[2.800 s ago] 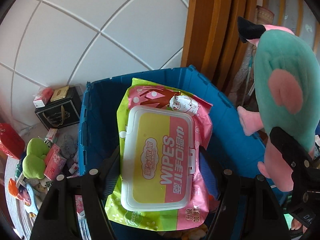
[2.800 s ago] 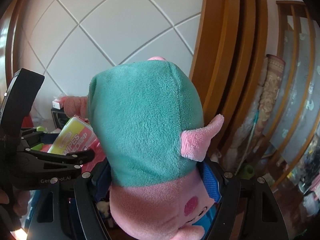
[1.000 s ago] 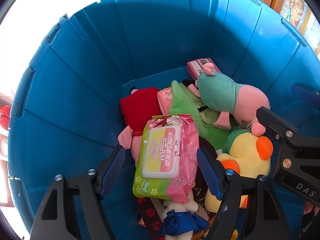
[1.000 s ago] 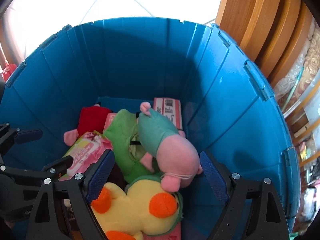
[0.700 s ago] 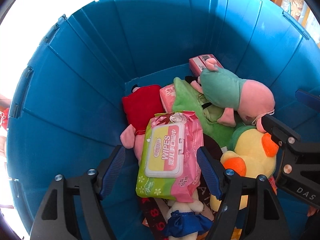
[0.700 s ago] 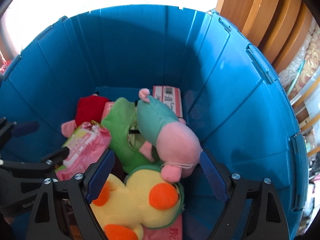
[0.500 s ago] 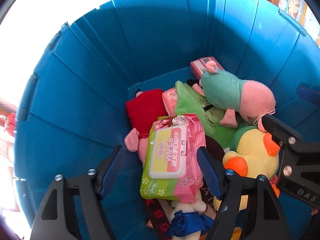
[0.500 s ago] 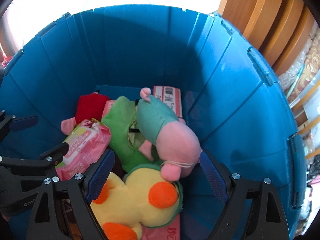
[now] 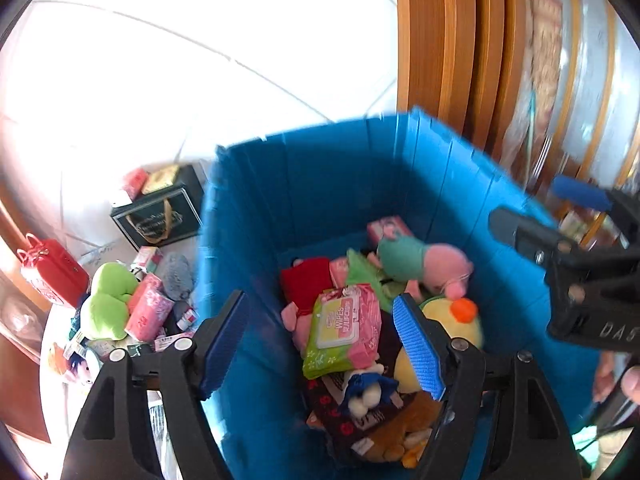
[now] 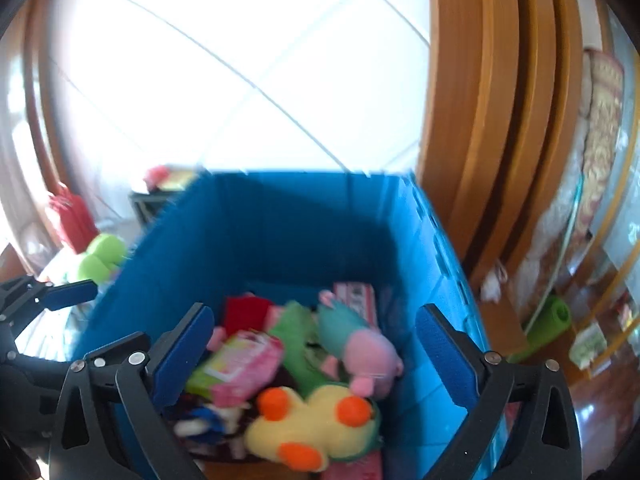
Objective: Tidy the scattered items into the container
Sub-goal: 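Withdraw both tools from the crate and reach back toward the pile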
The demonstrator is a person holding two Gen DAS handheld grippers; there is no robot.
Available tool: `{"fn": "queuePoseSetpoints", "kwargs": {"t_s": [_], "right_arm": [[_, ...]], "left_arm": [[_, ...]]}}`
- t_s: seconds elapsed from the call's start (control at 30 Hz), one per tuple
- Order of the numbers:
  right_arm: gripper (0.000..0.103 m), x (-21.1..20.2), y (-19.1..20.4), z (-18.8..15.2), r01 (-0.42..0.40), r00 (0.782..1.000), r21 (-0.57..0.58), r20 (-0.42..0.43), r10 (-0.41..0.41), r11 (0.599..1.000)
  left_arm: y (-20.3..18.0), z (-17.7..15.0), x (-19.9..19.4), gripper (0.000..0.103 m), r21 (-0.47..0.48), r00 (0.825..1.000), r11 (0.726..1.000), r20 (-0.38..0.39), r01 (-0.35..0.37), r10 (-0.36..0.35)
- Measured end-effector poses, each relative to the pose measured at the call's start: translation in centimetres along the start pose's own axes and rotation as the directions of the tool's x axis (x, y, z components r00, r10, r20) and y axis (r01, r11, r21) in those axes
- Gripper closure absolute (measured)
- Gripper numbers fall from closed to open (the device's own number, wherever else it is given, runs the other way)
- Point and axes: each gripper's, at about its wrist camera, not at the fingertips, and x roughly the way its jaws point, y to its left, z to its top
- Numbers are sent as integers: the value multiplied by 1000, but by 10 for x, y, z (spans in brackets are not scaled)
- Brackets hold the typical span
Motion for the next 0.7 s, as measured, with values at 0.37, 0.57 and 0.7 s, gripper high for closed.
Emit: {"fn": "queuePoseSetpoints", "kwargs": {"t_s": [0.37, 0.57, 0.7], "right_arm": [[0, -73, 152, -12, -107, 986, -75, 120, 116, 991], [0, -77, 261, -26, -181, 970, -113, 140, 197, 977], [0, -73, 325, -40, -211, 963, -140, 137, 230, 967]], "left_arm": [[147, -84, -107, 24, -123, 982, 991, 173, -49, 70], [260, -142, -139, 23, -210, 965, 967, 190, -142, 183], [319, -173, -138, 23, -244, 953, 948, 169, -206, 251]]}}
